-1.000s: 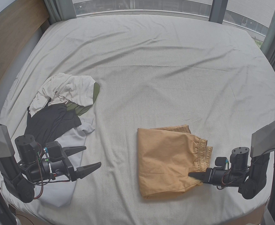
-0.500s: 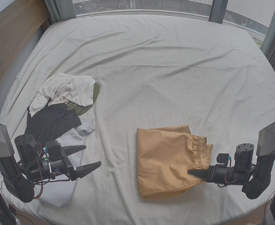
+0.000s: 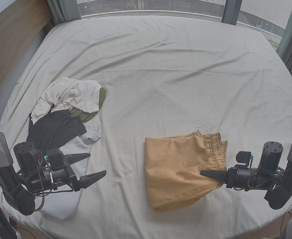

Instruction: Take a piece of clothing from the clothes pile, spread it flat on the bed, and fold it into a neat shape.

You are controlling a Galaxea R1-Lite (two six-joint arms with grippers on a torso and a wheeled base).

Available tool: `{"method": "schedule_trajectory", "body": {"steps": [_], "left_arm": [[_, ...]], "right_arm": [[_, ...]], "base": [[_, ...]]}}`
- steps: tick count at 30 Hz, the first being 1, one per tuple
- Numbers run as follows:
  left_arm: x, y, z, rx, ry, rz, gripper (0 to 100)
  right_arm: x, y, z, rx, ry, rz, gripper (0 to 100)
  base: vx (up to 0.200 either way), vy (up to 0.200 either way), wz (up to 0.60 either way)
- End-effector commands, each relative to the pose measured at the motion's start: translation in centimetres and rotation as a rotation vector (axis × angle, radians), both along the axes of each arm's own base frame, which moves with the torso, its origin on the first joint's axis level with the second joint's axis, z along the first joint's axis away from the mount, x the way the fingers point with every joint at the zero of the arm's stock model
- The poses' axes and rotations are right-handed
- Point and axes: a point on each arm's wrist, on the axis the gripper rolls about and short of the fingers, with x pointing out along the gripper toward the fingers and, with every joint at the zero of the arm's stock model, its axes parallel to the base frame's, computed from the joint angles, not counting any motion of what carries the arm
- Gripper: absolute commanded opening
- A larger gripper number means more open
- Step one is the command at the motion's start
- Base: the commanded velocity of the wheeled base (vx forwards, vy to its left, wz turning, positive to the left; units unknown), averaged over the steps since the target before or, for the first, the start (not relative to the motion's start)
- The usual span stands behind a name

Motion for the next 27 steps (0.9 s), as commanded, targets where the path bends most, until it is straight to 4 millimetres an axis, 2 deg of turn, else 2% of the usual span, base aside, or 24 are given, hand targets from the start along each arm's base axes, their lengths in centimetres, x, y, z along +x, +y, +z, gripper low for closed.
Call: {"method": "schedule_trajectory", "body": {"steps": [1, 5, 10, 16, 21, 27], "left_arm": [[0.0, 0.0, 0.0, 0.000, -0.001, 0.000, 100], [0.0, 0.0, 0.1, 0.000, -0.002, 0.000, 100], [-0.1, 0.0, 0.1, 0.000, -0.001, 0.000, 100], [-0.3, -0.1, -0.1, 0.002, 0.007, -0.008, 100], [-0.3, -0.1, -0.1, 0.003, 0.007, -0.008, 100], [-0.3, -0.1, -0.1, 0.002, 0.009, -0.009, 100]], "right_arm": [[0.4, 0.2, 1.3, 0.030, -0.049, -0.002, 0], [1.3, 0.4, 3.7, 0.108, -0.096, -0.013, 0], [2.1, 0.5, 4.7, 0.140, -0.124, -0.022, 0], [4.3, 0.5, 6.7, 0.185, -0.211, -0.047, 0], [5.1, 0.7, 7.4, 0.206, -0.233, -0.054, 0], [7.9, -0.1, 8.3, 0.228, -0.292, -0.095, 0]], "base": [[0.000, 0.000, 0.00], [0.000, 0.000, 0.00], [0.000, 0.000, 0.00], [0.000, 0.000, 0.00], [0.000, 0.000, 0.00], [0.000, 0.000, 0.00]]}}
